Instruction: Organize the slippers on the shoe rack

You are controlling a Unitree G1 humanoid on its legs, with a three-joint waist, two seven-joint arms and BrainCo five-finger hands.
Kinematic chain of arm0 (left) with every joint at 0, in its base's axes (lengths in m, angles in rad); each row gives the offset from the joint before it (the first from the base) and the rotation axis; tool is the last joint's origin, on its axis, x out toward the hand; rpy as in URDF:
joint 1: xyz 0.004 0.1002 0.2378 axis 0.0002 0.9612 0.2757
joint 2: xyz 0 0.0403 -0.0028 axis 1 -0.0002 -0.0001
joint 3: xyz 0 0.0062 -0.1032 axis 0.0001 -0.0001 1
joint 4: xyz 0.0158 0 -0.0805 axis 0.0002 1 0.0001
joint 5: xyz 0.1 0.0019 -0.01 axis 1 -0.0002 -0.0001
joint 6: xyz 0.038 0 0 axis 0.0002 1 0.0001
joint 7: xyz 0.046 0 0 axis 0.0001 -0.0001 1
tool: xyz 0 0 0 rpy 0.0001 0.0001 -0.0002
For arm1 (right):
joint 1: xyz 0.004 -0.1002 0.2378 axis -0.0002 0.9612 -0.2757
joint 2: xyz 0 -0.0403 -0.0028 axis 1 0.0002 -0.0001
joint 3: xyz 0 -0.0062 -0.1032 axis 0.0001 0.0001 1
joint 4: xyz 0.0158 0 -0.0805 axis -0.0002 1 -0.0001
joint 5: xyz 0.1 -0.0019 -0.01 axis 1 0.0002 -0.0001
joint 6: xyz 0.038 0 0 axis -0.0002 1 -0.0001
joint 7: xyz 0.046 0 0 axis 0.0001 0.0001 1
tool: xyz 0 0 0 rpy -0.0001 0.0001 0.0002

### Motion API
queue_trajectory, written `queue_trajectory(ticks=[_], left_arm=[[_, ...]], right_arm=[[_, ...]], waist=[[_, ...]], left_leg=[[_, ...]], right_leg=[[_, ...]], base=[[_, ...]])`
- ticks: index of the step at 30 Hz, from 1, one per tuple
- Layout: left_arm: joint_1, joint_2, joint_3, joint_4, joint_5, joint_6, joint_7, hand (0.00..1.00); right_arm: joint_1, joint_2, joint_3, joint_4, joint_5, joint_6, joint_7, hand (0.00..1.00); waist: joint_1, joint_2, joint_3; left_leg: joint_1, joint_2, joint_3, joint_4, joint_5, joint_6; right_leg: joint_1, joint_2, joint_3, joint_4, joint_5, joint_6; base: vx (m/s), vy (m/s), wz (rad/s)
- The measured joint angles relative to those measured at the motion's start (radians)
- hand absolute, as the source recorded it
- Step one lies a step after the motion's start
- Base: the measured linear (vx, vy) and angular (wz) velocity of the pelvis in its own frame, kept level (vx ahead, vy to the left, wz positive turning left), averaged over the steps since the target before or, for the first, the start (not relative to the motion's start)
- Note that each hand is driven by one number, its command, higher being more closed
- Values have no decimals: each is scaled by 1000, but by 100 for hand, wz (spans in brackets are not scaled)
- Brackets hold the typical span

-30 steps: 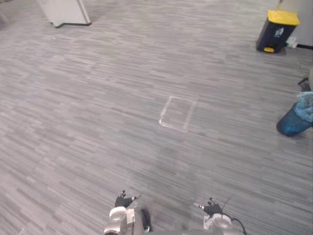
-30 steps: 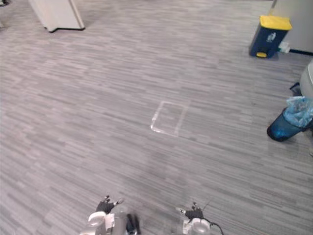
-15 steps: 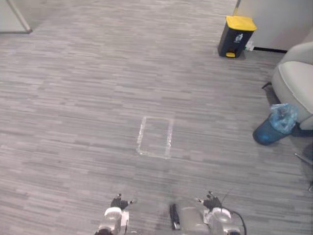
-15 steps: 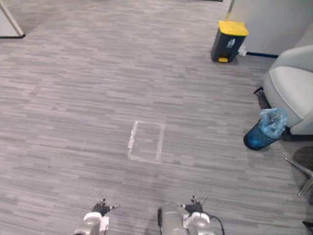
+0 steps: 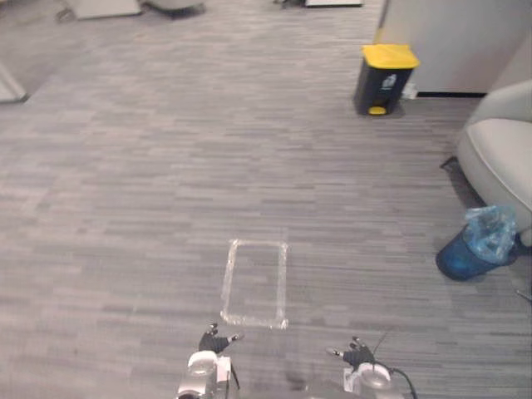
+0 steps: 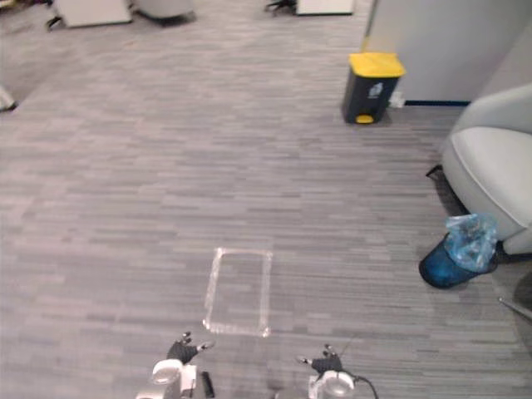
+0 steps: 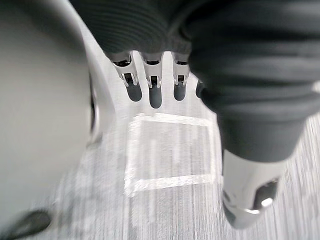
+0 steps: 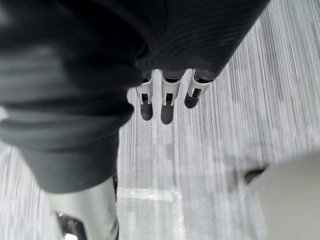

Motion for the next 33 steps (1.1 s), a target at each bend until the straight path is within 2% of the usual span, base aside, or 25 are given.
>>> queue_trajectory(ticks=[1,2,3,6,8,9,10,12,14,15,16,17,18,20,21,22,23,24,25,26,27,28,29,31,33], left_arm=[[2,0,-12,10,-4,-1,1,0],[-1,10,-24,29,-13,-1,1,0],[-13,33,-36,50,-16,1,2,0],[-15,77,-77,69,-17,2,-1,0],[-8,88,-82,82,-15,6,-1,0],[-10,97,-104,108,-15,11,1,0],[-12,98,-119,117,-15,15,1,0],[-20,96,-149,118,-15,13,-1,0],[-35,105,-152,118,-16,12,0,0],[-54,115,-152,118,-14,11,-1,0],[-69,128,-145,127,-12,11,-1,0],[-69,117,-145,135,-7,13,-3,0],[-67,111,-145,134,-5,12,-5,0],[-51,90,-142,136,5,13,-11,0],[-51,84,-137,136,6,13,-13,0],[-52,73,-131,133,10,13,-15,0],[-48,48,-98,113,20,13,-23,0],[-43,23,-70,78,24,11,-25,0],[-38,16,-64,68,24,11,-25,0],[-24,-6,-57,52,24,9,-26,0],[-12,-16,-57,49,24,10,-27,0],[-10,-16,-57,47,24,10,-27,0],[-10,-13,-53,37,23,8,-25,0],[-10,-13,-44,31,23,7,-24,0],[-7,-13,-43,41,23,5,-23,0]], right_arm=[[2,-11,1,9,-1,0,0,0],[-2,-25,2,38,-4,2,1,0],[-8,-14,2,47,-8,6,2,0],[3,-13,-11,70,-19,9,3,0],[-3,-8,-43,70,-19,8,3,0],[-4,-8,-46,72,-19,3,3,0],[-7,-16,-44,67,-20,1,4,0],[-21,-40,-36,64,-19,0,4,0],[-32,-39,-36,59,-20,-1,3,0],[-43,-33,-37,59,-19,-1,3,0],[-57,-22,-38,70,-16,0,6,0],[-55,-30,-40,71,-19,-1,2,0],[-56,-32,-40,74,-19,-1,2,0],[-53,-39,-69,77,-18,0,1,0],[-48,-39,-78,76,-18,0,1,0],[-33,-41,-87,68,-17,-1,0,0],[-8,-46,-86,51,-17,0,-2,0],[17,-46,-66,16,-17,0,-4,0],[22,-45,-62,7,-17,-1,-4,0],[28,-40,-52,-10,-16,-1,-5,0],[24,-32,-45,-9,-14,0,-5,0],[24,-31,-45,-9,-13,0,-5,0],[23,-15,-41,-9,-7,1,-4,0],[20,-14,-45,-9,1,1,-2,0],[21,-23,-58,3,1,1,-3,0]], waist=[[5,22,-9],[10,25,-21],[-6,-2,-35],[-8,-27,-39],[-1,-21,-32],[-3,-9,-22],[-5,1,-18],[-8,42,-14],[-20,44,-15],[-30,25,-8],[-33,-6,10],[-43,10,9],[-44,15,7],[-54,14,15],[-58,13,15],[-61,14,15],[-59,12,17],[-56,14,15],[-52,12,16],[-44,17,12],[-39,21,9],[-39,21,8],[-26,22,8],[-15,22,7],[-9,28,4]], left_leg=[[-12,-4,-56,-109,82,-22],[-11,-16,-68,-94,189,29],[-7,-43,-39,-87,178,62],[11,-62,8,-51,139,114],[116,-59,58,-82,100,131],[190,-58,82,-119,85,147],[239,-54,95,-149,84,148],[297,-24,130,-193,84,148],[325,-11,135,-226,73,131],[349,-4,150,-246,28,83],[375,-16,162,-251,8,50],[384,-4,157,-258,16,48],[386,4,158,-260,18,49],[429,12,154,-258,30,30],[428,14,152,-238,27,25],[414,27,152,-164,14,4],[356,64,147,44,-10,-30],[263,108,121,297,11,-29],[231,123,118,369,6,-25],[158,154,106,519,-34,-1],[130,155,114,530,-64,18],[128,155,115,528,-66,20],[106,145,130,443,-85,51],[105,108,91,241,-87,51],[146,10,-95,-88,-37,13]], right_leg=[[15,-1,21,-20,-3,16],[32,-16,56,-28,-17,52],[18,-55,51,-11,6,96],[-17,-74,63,70,94,136],[-89,-57,66,298,158,237],[-151,-52,37,458,115,222],[-199,-49,-3,523,61,182],[-288,-31,-100,492,-1,116],[-362,-15,-164,349,0,120],[-397,-6,-203,222,46,127],[-406,-9,-218,141,157,96],[-372,12,-227,92,182,95],[-363,23,-222,84,185,90],[-368,46,-196,163,120,62],[-362,45,-197,168,110,63],[-337,41,-202,168,99,59],[-280,38,-204,145,95,61],[-227,42,-202,118,90,53],[-215,44,-195,116,84,42],[-191,53,-172,116,69,19],[-172,54,-140,109,63,19],[-170,54,-136,109,63,19],[-160,51,-85,100,59,26],[-162,46,-12,101,52,43],[-180,36,107,100,36,86]], base=[[591,374,-115],[710,438,-86],[598,347,-55],[523,289,-27],[424,196,-71],[305,97,-81],[202,56,-69],[222,26,-63],[244,-66,-33],[264,-129,-20],[283,-108,-29],[246,-77,-29],[243,-78,-47],[263,-150,-40],[189,-139,-2],[223,-140,10],[251,-135,7],[235,-99,-4],[158,-11,-30],[146,63,-56],[141,89,-54],[148,127,-79],[198,204,-102],[199,241,-119],[204,347,-138]])
